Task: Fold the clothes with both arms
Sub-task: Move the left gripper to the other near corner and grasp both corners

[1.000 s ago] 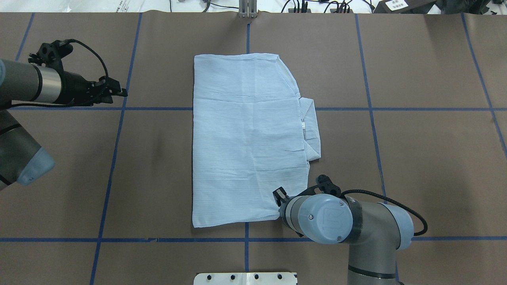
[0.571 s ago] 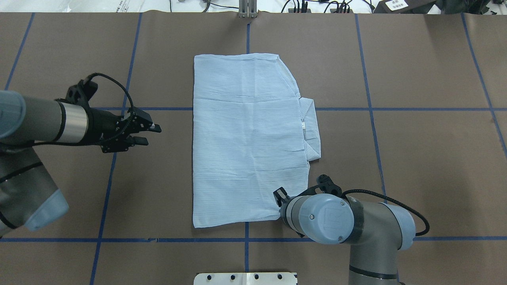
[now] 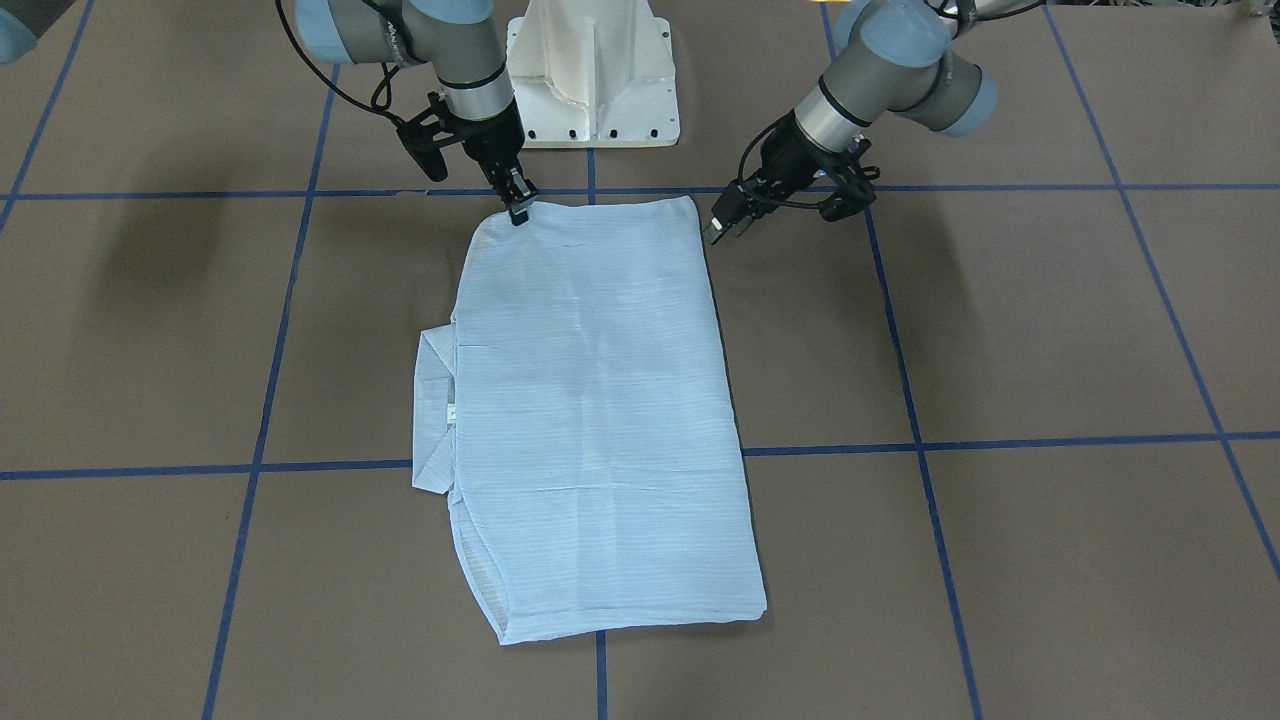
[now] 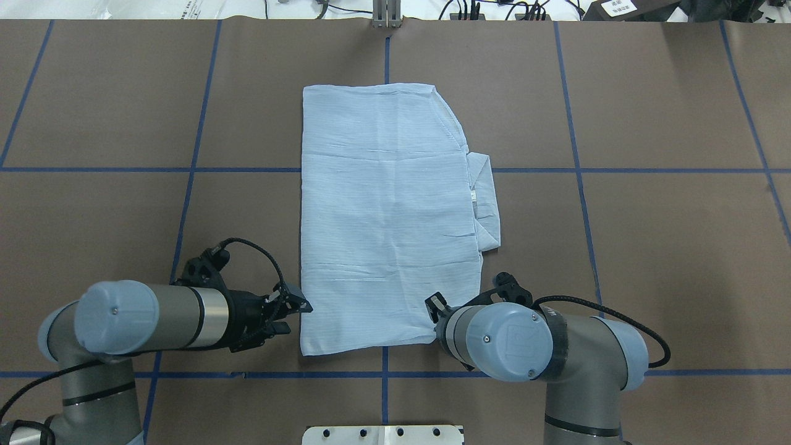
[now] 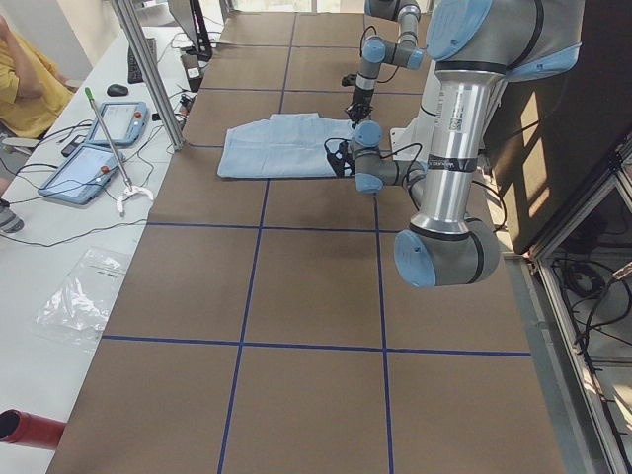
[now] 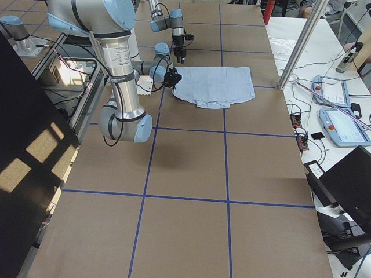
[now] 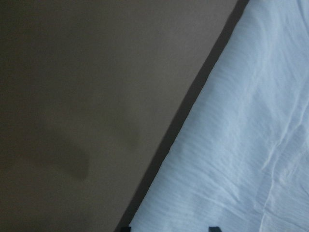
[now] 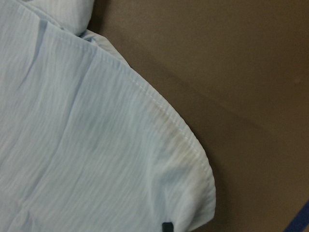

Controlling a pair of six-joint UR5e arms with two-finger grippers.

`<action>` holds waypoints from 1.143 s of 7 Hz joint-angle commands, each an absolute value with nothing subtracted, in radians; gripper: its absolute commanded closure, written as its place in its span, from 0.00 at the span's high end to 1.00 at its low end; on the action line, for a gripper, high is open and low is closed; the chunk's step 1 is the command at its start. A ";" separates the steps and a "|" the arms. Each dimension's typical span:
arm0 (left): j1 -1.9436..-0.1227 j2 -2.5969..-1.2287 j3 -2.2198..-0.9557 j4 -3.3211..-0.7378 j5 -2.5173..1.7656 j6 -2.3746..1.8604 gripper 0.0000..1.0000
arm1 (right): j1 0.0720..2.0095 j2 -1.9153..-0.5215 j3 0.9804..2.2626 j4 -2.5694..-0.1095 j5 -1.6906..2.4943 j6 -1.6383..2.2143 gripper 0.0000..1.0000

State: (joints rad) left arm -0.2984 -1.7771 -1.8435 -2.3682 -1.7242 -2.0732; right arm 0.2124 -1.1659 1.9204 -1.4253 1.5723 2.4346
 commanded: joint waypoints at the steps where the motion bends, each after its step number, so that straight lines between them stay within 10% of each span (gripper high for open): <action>1: -0.244 -1.801 -1.823 -2.335 -1.709 -2.086 0.63 | 0.212 -1.166 1.921 -1.425 1.572 2.434 0.00; 4: -0.242 -1.799 -1.824 -2.333 -1.709 -2.086 0.62 | 0.212 -1.164 1.922 -1.425 1.569 2.434 0.00; 7: -0.238 -1.799 -1.824 -2.333 -1.697 -2.149 0.00 | 0.212 -1.164 1.922 -1.425 1.569 2.434 0.00; 8: -0.238 -1.798 -1.825 -2.333 -1.706 -2.134 0.00 | 0.210 -1.163 1.922 -1.425 1.569 2.434 0.00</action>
